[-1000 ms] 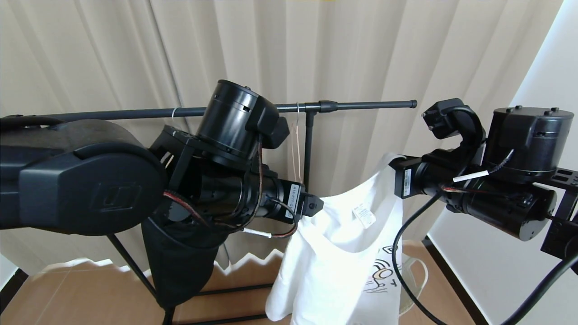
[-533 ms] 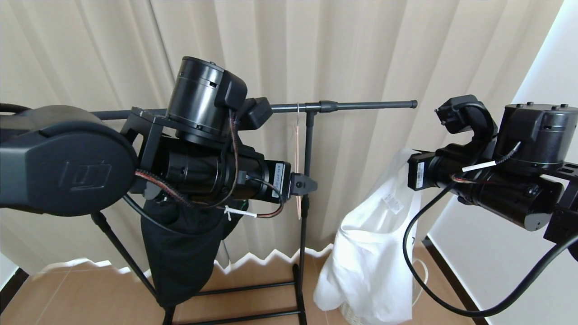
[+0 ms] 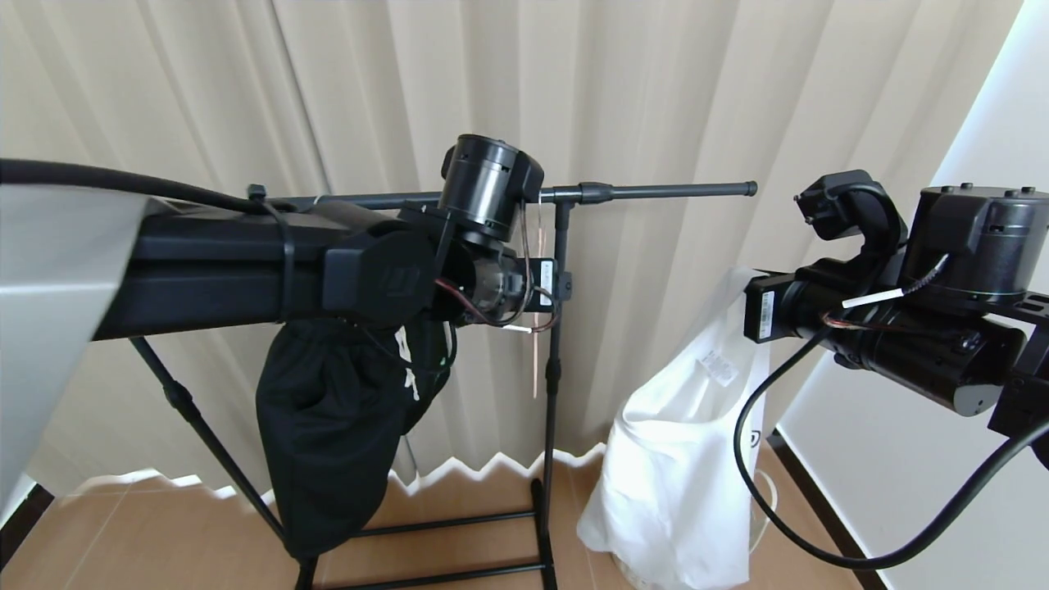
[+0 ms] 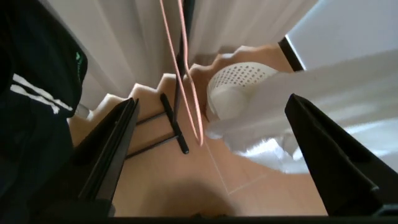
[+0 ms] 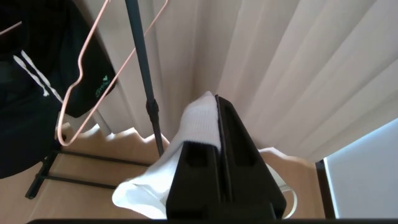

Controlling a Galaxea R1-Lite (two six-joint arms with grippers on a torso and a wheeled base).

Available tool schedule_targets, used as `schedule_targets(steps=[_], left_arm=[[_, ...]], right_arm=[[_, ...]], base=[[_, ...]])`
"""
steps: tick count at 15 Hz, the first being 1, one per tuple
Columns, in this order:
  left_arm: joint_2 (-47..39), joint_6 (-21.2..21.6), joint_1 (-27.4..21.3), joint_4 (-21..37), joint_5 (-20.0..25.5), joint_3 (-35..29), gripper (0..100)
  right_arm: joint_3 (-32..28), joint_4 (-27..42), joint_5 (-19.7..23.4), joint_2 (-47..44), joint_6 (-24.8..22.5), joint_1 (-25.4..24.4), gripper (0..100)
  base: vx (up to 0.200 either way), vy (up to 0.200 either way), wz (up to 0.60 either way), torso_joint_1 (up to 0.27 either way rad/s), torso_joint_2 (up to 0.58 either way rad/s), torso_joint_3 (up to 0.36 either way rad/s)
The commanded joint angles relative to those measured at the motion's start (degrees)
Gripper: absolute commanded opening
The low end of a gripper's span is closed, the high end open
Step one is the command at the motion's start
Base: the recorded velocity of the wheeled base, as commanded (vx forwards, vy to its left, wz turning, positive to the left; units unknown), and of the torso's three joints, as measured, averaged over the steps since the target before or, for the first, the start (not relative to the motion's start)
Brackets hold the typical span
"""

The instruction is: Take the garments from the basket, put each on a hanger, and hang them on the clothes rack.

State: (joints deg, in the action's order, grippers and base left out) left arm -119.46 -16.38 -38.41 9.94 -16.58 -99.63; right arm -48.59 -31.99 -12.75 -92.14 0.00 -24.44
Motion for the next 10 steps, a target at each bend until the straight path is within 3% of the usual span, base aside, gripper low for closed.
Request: schedule_targets(steps=[1, 5, 10], left_arm=[[-7.63, -1.72, 0.80, 0.08, -0.74, -6.10, 100], [-15.28, -1.98, 2.29, 0.00, -4.78, -14.96, 100], [-18.27, -1.63, 3.78, -2.20, -4.60, -14.96, 100]], right_arm=[[-0.01, 0.00, 0.01, -0.15, 0.00, 0.01, 0], [-0.01, -0.09, 0.01, -0.06, 0.00, 0.10, 0], [-0.19, -0.09, 0.10, -0.32, 0.00, 0.10, 0]], base=[[0.000, 0.000, 0.00, 0.000, 0.00, 0.000], [0.000, 0.000, 0.00, 0.000, 0.00, 0.000], [0.000, 0.000, 0.00, 0.000, 0.00, 0.000]])
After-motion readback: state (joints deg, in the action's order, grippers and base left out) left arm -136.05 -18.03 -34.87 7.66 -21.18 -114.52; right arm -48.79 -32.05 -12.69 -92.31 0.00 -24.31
